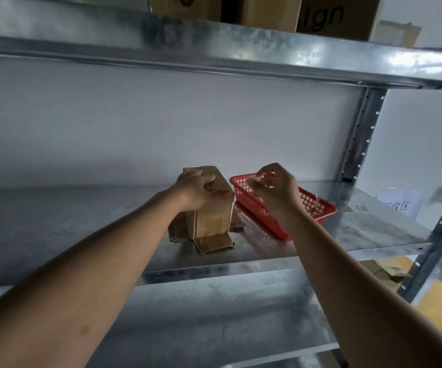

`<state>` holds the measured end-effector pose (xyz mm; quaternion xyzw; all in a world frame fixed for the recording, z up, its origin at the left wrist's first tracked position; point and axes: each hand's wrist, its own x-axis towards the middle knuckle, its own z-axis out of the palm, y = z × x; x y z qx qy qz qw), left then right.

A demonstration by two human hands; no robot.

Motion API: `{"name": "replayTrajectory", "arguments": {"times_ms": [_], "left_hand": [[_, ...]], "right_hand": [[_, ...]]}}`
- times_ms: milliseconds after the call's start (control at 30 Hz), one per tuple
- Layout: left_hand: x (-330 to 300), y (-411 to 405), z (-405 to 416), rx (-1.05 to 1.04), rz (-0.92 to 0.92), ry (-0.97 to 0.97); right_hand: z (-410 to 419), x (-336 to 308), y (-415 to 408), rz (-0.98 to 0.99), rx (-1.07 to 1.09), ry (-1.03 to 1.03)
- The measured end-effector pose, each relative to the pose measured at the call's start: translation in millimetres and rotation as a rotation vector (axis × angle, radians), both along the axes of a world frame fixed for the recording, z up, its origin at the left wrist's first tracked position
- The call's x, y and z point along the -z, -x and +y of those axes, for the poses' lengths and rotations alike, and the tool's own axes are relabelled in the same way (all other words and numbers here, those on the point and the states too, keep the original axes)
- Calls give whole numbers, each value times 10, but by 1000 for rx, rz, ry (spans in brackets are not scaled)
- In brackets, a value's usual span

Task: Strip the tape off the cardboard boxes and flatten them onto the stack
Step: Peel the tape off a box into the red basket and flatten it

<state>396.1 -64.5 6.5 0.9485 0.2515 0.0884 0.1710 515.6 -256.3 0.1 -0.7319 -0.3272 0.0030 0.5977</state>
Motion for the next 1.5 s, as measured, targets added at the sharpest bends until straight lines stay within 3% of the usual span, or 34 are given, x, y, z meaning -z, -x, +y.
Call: {"name": "replayTrajectory", "arguments": {"times_ms": [233, 367, 567, 967, 1233, 1500], "left_hand": [[-73, -257, -242, -49, -1, -33], [-73, -293, -377, -84, -1, -13], [-7, -231, -479, -131, -69, 33], [-57, -238, -581, -182, -22, 75], [-56, -261, -588, -197, -4, 62], [-47, -243, -592, -201, -13, 58]], "right_hand": [[-138, -54, -431, 39, -44, 49], [-223, -93, -630, -37, -45, 148], [-334, 14, -781, 20, -142, 119], [-283, 107, -875, -300, -94, 501], [-313, 159, -884, -302, -69, 321], [-295, 172, -891, -325, -73, 329]]}}
